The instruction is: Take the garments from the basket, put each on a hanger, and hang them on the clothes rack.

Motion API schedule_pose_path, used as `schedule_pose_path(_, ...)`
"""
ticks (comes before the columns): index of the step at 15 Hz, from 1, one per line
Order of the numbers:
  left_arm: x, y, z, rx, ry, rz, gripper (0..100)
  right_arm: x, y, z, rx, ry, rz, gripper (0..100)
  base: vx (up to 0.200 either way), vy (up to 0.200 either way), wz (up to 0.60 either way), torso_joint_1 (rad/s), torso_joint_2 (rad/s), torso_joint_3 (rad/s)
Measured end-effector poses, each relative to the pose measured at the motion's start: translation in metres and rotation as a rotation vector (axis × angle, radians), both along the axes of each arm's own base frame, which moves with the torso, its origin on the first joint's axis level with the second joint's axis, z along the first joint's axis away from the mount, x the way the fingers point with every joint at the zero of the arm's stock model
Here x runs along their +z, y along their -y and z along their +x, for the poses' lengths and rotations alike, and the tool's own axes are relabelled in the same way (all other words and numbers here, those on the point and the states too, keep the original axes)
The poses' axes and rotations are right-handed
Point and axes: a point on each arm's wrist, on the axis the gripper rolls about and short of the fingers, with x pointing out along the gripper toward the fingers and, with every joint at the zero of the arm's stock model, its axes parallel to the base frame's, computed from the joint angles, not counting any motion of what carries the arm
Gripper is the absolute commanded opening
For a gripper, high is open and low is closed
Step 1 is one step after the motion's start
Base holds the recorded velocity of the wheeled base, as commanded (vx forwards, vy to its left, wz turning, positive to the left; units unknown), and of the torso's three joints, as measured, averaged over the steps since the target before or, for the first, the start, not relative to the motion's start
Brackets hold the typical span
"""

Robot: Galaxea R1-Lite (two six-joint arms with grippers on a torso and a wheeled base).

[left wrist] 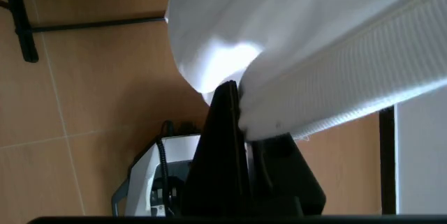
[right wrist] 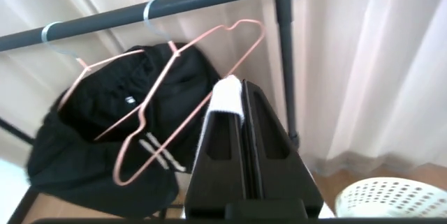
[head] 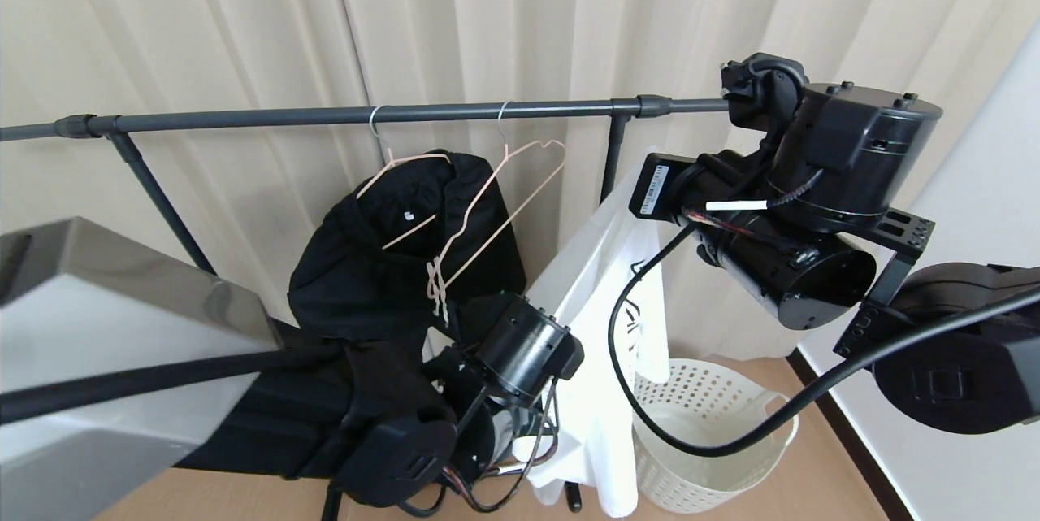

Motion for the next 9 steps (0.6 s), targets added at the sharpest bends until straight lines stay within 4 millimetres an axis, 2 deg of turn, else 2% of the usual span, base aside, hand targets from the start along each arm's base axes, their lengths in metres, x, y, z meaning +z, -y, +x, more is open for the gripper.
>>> schedule_pose_path(4, 0.036, -0.032, 0.014, 0.045, 0.105, 0.016, 0, -0.004, 0.015, -0.007, -0.029, -0.005, -0.115, 0, 0.000, 0.000, 0.00, 0.000, 0.00, 0.000)
schedule_pose_path(7, 0.068, -0.043, 0.030, 0.070, 0.198, -0.013, 0, -0.013, 0.023, -0.019, -0.021, -0.022, -0.221, 0, 0.000, 0.000, 0.00, 0.000, 0.00, 0.000)
schedule_pose_path(9, 0.093, -0.043, 0.039, 0.061, 0.276, -0.028, 0, -0.028, 0.025, -0.028, 0.002, -0.057, -0.325, 0, 0.000, 0.000, 0.00, 0.000, 0.00, 0.000)
